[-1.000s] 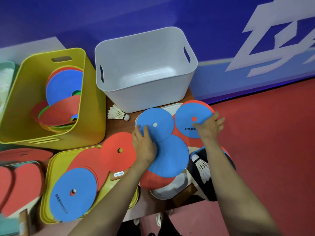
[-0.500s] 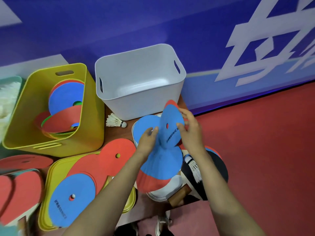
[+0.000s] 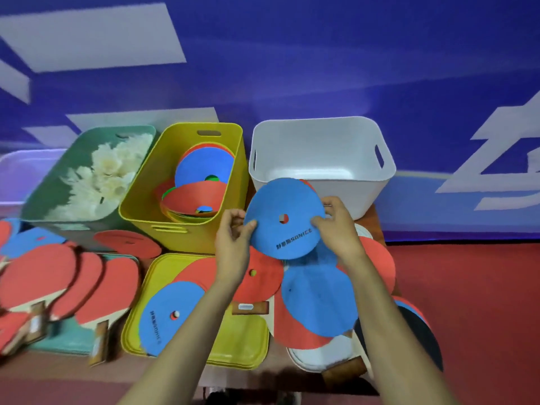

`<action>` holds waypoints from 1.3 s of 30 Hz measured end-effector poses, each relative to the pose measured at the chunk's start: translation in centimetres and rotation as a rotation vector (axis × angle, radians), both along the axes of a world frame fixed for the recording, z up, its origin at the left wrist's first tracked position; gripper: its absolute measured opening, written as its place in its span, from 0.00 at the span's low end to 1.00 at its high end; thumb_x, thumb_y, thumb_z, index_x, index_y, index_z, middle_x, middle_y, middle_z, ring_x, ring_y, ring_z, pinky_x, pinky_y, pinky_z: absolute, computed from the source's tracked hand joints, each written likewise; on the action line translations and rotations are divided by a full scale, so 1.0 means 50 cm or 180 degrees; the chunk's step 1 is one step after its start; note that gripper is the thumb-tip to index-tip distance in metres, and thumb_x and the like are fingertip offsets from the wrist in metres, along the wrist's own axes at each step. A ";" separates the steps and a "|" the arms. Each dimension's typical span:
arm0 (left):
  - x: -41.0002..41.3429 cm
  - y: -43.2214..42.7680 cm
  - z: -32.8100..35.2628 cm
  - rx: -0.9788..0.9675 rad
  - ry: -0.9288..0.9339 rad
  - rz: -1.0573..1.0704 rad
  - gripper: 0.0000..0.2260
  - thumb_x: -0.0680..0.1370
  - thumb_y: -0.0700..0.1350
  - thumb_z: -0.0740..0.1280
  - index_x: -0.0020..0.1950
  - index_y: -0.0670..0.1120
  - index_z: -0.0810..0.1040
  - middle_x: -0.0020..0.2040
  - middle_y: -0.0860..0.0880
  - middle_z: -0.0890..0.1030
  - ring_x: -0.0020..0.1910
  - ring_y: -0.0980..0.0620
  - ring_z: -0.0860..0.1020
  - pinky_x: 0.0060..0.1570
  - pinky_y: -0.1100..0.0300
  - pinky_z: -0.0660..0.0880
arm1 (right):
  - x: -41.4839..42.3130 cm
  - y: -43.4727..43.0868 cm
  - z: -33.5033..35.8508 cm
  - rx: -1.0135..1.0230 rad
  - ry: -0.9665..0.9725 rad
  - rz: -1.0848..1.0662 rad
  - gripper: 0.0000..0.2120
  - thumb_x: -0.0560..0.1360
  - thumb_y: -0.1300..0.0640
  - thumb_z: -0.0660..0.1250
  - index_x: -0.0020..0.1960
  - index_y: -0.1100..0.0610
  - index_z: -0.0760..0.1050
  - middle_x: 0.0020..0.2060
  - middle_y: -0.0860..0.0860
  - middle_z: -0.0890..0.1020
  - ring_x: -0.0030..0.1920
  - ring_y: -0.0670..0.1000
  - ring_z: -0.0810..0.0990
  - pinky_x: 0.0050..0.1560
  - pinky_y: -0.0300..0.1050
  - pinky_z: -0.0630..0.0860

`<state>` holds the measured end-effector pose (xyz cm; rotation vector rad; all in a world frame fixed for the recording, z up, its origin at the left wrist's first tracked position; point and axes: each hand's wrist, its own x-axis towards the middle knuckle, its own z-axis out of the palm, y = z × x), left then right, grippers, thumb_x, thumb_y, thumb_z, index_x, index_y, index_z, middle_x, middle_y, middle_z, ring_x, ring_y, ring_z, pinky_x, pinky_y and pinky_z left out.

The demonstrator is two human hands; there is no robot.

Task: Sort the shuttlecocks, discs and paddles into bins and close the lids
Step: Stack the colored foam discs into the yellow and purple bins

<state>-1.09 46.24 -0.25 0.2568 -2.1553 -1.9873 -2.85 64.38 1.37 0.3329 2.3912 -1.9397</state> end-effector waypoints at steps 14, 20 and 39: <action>0.007 -0.217 0.127 -0.0159 0.0868 0.0734 0.13 0.77 0.35 0.65 0.54 0.52 0.70 0.52 0.46 0.79 0.51 0.57 0.79 0.46 0.60 0.77 | -0.074 -0.211 0.171 0.0564 0.0619 0.1089 0.25 0.70 0.66 0.68 0.62 0.45 0.71 0.41 0.53 0.77 0.45 0.57 0.80 0.47 0.54 0.80; -0.010 -0.357 0.136 0.0279 0.0928 0.0811 0.12 0.76 0.34 0.66 0.55 0.48 0.72 0.47 0.50 0.82 0.46 0.55 0.81 0.42 0.62 0.76 | -0.102 -0.329 0.223 0.0754 0.0521 0.1490 0.22 0.68 0.63 0.72 0.50 0.37 0.71 0.40 0.50 0.78 0.45 0.55 0.81 0.52 0.58 0.77; -0.145 -1.048 0.113 0.0772 0.0729 0.1790 0.14 0.77 0.35 0.65 0.51 0.55 0.70 0.45 0.47 0.78 0.39 0.56 0.77 0.39 0.61 0.73 | -0.211 -1.002 0.251 0.1503 0.1657 0.0382 0.13 0.73 0.65 0.66 0.55 0.53 0.75 0.51 0.48 0.81 0.41 0.48 0.80 0.43 0.42 0.74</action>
